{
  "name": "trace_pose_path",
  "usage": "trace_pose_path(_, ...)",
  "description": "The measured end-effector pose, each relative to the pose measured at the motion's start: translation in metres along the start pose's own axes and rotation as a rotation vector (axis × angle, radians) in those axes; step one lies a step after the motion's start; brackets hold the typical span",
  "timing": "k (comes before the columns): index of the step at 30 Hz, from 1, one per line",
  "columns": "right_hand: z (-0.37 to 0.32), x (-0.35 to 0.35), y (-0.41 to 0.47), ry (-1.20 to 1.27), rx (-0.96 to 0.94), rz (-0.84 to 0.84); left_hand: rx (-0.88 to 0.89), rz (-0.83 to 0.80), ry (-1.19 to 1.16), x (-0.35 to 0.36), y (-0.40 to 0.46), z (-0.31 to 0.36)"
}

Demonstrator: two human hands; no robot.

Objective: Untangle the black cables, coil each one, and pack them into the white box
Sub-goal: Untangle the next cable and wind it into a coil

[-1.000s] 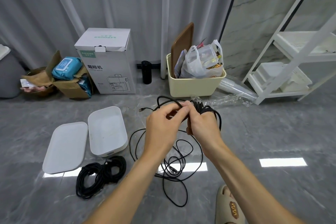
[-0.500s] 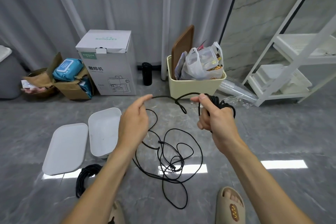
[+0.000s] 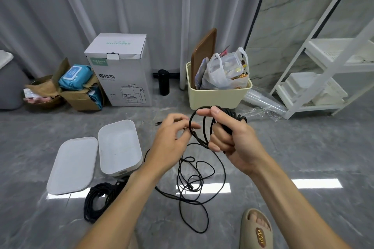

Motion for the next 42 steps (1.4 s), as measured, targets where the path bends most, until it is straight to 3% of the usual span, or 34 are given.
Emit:
trace_pose_path(3,0.002,0.0,0.003,0.033,-0.029,0.034,-0.061,0.054,-0.13,0.006,-0.005,0.01)
trace_pose_path(7,0.004,0.001,0.005,0.051,-0.054,0.074,-0.221,-0.021,-0.375,0.013,-0.013,0.018)
trace_pose_path(11,0.006,0.0,0.005,0.028,-0.046,0.109,-0.28,-0.042,-0.447,0.014,-0.013,0.018)
trace_pose_path(13,0.008,0.0,0.006,0.013,-0.025,0.144,-0.28,-0.033,-0.377,0.012,-0.013,0.018)
trace_pose_path(16,0.013,-0.003,0.01,0.025,0.002,0.263,-0.159,-0.005,-0.077,0.006,-0.015,0.017)
trace_pose_path(21,0.023,-0.012,0.016,0.092,0.042,0.409,-0.086,-0.021,-0.114,-0.004,-0.013,0.015)
trace_pose_path(25,0.024,-0.012,0.015,-0.045,0.045,0.413,0.006,-0.045,-0.118,-0.007,-0.012,0.014)
trace_pose_path(30,0.024,-0.014,0.014,-0.34,0.086,0.419,0.033,0.028,-0.484,-0.011,-0.009,0.019)
trace_pose_path(36,0.022,-0.019,0.01,-0.399,0.068,0.23,-0.163,0.144,-1.197,-0.016,-0.004,0.028)
trace_pose_path(42,0.026,-0.009,0.009,-0.508,0.106,0.136,-0.333,0.191,-1.486,-0.014,-0.002,0.028)
Point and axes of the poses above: each hand's wrist, its own y-axis towards the middle knuckle, its own x-axis out of the palm, z = x × y, the point moved 1 cm from there along y, towards the middle knuckle, and after that the axes turned 15 degrees about -y, right-handed, at the moved point
